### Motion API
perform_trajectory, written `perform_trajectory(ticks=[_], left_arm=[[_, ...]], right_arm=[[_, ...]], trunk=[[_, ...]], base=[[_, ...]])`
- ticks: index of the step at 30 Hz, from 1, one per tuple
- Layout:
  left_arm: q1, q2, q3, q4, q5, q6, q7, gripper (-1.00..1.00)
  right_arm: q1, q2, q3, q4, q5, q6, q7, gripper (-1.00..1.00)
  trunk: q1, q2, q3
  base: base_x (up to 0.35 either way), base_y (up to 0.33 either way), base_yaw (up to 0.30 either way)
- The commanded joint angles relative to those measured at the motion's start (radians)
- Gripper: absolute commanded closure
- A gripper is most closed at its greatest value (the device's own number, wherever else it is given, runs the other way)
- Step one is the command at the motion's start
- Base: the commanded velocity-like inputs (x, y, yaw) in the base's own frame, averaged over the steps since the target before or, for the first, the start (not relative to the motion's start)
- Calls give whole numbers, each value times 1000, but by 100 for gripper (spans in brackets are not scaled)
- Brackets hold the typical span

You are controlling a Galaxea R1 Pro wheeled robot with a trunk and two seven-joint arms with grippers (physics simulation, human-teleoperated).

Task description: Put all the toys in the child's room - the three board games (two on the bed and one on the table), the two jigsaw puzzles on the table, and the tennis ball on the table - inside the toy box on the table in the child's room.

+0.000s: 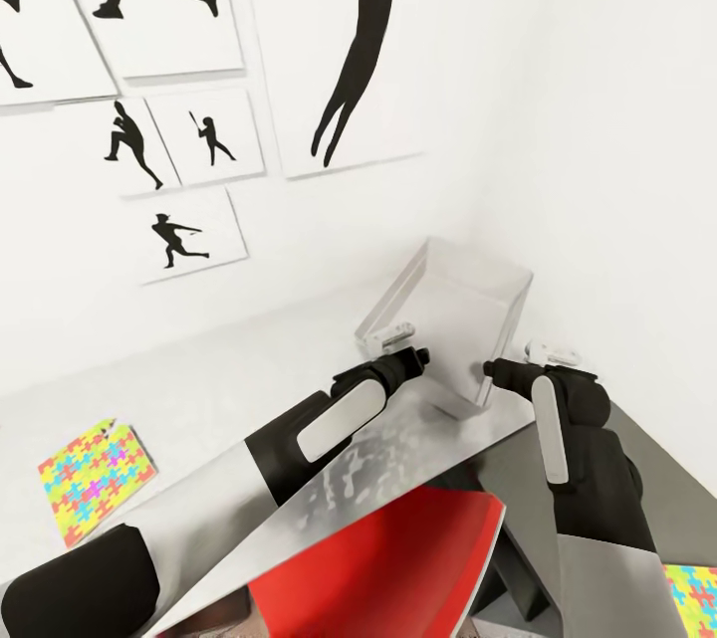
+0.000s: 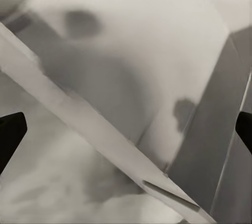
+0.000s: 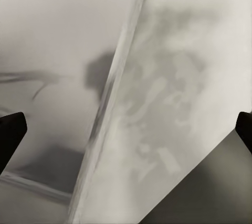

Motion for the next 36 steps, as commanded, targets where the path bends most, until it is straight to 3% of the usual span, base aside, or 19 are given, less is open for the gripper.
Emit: perform_trajectory(ticks=[1,16,36], left_arm=[[-1,0,-1,3,2,1,6,-100],[-1,0,-1,19,2,-2,6,-100],[-1,0,0,19,3,-2,6,-100]], right_arm=[[-1,0,-1,-1,-11,3,-9,-100],[-1,1,0,-1,-11,3,-9,-100],[-1,0,0,-1,-11,3,-9,-100]], trunk=[[1,-2,-3],[1,-2,-25],[1,-2,-26]], base=[[0,0,0],[0,0,0],[0,0,0]])
